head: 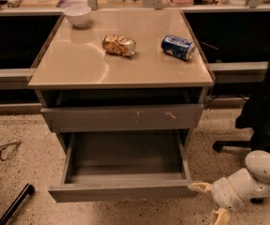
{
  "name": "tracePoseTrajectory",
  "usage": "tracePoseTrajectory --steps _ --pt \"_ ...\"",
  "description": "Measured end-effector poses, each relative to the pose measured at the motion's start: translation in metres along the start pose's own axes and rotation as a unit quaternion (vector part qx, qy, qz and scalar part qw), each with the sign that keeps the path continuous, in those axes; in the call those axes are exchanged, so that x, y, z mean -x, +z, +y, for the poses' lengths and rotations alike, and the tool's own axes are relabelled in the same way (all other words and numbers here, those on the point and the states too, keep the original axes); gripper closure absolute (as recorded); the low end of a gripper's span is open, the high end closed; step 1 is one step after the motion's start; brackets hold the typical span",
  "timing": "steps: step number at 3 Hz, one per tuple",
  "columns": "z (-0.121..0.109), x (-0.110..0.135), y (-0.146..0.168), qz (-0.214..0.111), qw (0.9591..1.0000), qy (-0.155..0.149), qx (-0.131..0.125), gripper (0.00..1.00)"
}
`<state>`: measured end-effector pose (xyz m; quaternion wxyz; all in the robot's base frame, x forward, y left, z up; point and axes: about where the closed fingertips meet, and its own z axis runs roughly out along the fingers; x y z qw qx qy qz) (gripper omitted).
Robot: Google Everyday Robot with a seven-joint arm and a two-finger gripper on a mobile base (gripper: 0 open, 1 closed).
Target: Close middle drawer
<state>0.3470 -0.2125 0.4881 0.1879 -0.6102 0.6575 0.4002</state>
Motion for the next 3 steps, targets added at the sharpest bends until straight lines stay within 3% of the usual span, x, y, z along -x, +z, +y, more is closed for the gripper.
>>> tracePoseTrajectory --steps 1,2,3 --pt "-0.013 -0.014 0.016 -0.001 1.0 -0.007 -0.001 0.0" --pt "-0.035 -0.037 0.032 0.003 0.9996 -0.021 -0.02 0.0" --pt "-0.059 -0.044 0.047 0.03 0.998 -0.043 -0.035 0.0"
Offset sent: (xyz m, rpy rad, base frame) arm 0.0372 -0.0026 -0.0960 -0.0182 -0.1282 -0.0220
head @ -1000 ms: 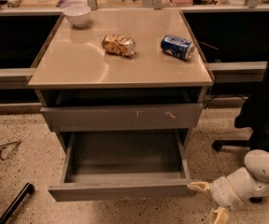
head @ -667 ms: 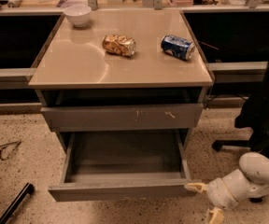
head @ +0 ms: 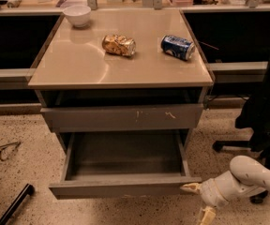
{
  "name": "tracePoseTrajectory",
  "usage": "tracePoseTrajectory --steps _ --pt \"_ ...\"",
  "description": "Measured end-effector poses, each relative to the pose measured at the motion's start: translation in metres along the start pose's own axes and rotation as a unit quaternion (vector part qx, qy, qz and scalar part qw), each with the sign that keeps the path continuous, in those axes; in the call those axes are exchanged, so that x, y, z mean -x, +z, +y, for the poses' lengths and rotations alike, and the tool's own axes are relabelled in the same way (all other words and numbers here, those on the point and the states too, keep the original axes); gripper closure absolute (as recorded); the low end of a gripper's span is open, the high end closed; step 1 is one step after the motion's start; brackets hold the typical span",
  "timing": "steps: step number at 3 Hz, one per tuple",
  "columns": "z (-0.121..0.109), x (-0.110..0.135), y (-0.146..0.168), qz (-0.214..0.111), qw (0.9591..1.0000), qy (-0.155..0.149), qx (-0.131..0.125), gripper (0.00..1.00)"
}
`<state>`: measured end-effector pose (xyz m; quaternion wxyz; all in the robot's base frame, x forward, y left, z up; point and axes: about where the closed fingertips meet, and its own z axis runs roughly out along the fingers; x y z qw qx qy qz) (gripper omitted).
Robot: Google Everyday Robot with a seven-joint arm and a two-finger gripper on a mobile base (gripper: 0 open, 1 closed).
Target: Close middle drawer
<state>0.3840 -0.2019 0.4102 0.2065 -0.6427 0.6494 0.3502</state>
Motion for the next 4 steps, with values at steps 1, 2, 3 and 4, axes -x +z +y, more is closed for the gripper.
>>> tracePoseTrajectory --steps 1,2,3,4 --pt "-0.031 0.013 0.012 0.02 0.999 -0.037 -0.014 0.0" --pt "-0.048 0.029 0.022 0.022 0.9967 -0.077 -0.005 0.0" --pt "-0.048 0.029 0.022 0.022 0.9967 -0.077 -0.005 0.0" --pt "-0.066 0.042 0.037 0.029 0.9948 -0.097 0.011 0.0"
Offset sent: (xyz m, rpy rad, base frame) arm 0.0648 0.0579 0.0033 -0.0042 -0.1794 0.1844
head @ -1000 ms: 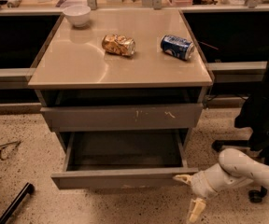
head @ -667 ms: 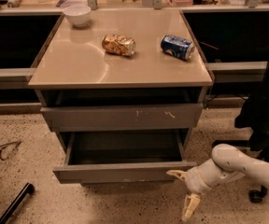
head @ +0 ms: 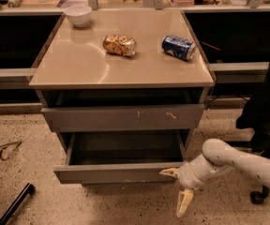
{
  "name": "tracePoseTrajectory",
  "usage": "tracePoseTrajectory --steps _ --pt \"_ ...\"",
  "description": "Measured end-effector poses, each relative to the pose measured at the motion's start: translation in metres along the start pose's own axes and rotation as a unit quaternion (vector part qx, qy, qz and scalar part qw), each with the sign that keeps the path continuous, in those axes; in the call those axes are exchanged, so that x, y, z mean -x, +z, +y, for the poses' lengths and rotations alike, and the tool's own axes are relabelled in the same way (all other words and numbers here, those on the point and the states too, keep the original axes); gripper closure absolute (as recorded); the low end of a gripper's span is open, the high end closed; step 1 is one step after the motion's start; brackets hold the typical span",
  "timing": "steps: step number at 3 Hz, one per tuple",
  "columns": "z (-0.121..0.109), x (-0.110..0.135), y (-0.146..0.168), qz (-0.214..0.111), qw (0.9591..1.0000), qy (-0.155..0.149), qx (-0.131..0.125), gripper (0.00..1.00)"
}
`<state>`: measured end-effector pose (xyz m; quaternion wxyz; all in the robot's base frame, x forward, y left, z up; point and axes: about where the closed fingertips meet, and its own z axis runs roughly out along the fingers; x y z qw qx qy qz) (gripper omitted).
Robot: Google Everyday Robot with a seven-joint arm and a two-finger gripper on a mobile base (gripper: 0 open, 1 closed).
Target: Close middle drawer
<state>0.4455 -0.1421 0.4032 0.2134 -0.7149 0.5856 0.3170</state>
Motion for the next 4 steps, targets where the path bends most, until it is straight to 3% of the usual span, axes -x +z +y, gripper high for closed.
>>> tracePoseTrajectory --steps 1,2,3,4 --pt "-0.037 0.026 0.02 0.005 0.9987 -0.04 0.031 0.0" --pt "-0.036 0.026 0.02 0.005 0.9987 -0.04 0.031 0.0" --pt "-0.071 0.064 0.039 0.019 0.9937 -0.107 0.03 0.0" --pt "-0.071 0.064 0.039 0.019 0.9936 -0.107 0.03 0.0"
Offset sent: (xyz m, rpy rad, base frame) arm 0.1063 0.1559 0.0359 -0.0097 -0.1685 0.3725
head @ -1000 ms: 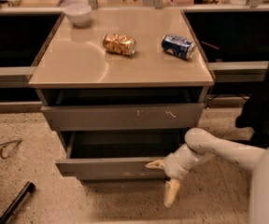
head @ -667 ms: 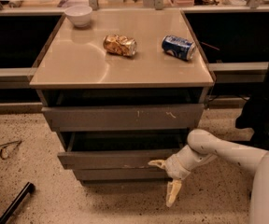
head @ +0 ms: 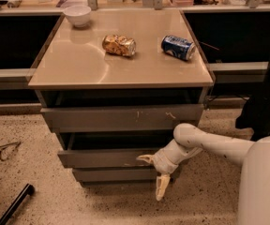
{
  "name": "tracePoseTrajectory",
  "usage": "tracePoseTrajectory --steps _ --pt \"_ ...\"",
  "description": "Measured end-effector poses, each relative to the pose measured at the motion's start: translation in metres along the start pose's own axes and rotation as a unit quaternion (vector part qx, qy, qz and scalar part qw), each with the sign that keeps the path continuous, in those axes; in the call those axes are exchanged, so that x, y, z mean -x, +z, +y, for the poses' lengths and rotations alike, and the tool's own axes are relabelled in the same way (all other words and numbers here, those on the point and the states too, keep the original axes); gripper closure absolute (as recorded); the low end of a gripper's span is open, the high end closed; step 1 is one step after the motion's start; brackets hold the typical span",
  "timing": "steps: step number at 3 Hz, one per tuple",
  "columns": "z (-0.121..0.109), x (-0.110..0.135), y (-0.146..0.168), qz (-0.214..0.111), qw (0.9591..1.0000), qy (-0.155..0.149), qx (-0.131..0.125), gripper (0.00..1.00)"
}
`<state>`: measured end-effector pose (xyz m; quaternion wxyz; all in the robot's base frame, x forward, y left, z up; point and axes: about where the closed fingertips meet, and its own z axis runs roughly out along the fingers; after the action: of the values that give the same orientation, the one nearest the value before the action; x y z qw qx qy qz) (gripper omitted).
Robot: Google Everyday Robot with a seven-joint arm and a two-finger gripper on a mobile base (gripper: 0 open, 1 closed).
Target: Close middle drawer
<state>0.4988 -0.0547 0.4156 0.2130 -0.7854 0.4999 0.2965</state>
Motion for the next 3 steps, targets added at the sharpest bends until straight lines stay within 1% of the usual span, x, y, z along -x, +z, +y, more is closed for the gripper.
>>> tracePoseTrajectory --steps 1,2,3 --pt "-0.001 -0.003 0.002 0.009 0.9998 0.003 -0.017 0.0" --pt "-0.004 -0.007 -0.009 0.037 0.9965 -0.003 -0.075 0.0" --pt "-0.027 -0.017 -0.022 0.075 0.9863 -0.013 -0.146 0.0"
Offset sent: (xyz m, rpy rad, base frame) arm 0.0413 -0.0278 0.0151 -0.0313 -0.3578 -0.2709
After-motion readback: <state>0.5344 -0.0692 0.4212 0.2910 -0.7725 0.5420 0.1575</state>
